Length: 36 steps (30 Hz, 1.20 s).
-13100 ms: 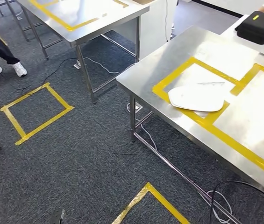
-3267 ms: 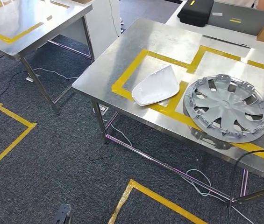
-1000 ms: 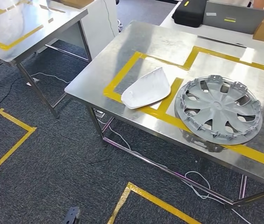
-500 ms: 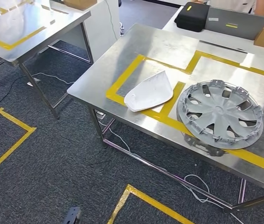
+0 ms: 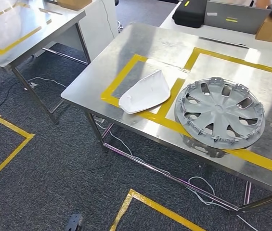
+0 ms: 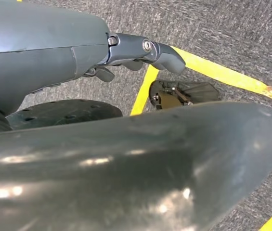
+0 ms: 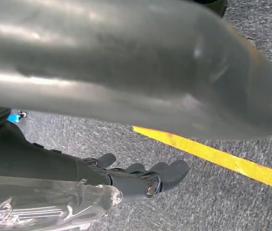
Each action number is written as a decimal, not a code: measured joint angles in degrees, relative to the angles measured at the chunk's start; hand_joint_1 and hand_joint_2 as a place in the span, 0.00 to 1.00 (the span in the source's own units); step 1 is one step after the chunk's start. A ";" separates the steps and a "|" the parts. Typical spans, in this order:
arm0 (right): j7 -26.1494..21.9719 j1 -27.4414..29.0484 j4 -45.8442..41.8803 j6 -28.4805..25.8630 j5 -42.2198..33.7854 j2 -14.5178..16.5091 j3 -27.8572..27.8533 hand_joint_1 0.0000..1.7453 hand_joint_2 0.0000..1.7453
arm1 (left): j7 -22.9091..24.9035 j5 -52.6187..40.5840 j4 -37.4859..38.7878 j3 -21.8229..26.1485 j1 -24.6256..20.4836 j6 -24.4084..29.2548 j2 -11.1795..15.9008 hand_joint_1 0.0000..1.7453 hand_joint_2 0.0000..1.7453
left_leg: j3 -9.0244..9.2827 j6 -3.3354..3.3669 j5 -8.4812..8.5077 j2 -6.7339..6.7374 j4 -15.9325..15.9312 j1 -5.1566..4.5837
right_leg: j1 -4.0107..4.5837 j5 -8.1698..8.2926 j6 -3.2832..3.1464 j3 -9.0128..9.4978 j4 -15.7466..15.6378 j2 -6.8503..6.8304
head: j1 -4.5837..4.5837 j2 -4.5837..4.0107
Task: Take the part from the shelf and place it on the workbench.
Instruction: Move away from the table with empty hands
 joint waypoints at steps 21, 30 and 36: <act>-0.37 -0.23 0.58 -0.73 3.40 -1.27 -0.19 0.00 1.00 | 0.48 -0.15 -0.05 0.04 0.06 -0.01 -0.85 0.00 0.00 | -2.30 -1.92 -2.40 -0.52 4.48 0.18 | 0.42 -0.73 -1.38 1.36 -0.37 -0.65 | 0.56 0.01; -1.90 -0.88 0.72 -0.61 0.84 -1.34 -1.72 0.00 0.00 | 0.49 0.14 -0.11 0.09 0.08 -0.01 -0.85 0.00 0.00 | -3.40 0.30 1.11 1.87 4.01 -1.25 | 1.77 -1.57 -1.40 2.08 -0.19 -4.06 | 0.32 0.00; -2.23 -0.92 0.72 -0.73 0.87 -1.38 -2.80 0.00 0.00 | 0.48 0.36 -0.12 0.15 0.17 0.00 -1.12 0.00 0.00 | -2.67 0.23 1.09 1.90 1.82 -1.52 | 1.94 -1.13 -1.86 2.16 -0.85 -4.09 | 0.42 0.01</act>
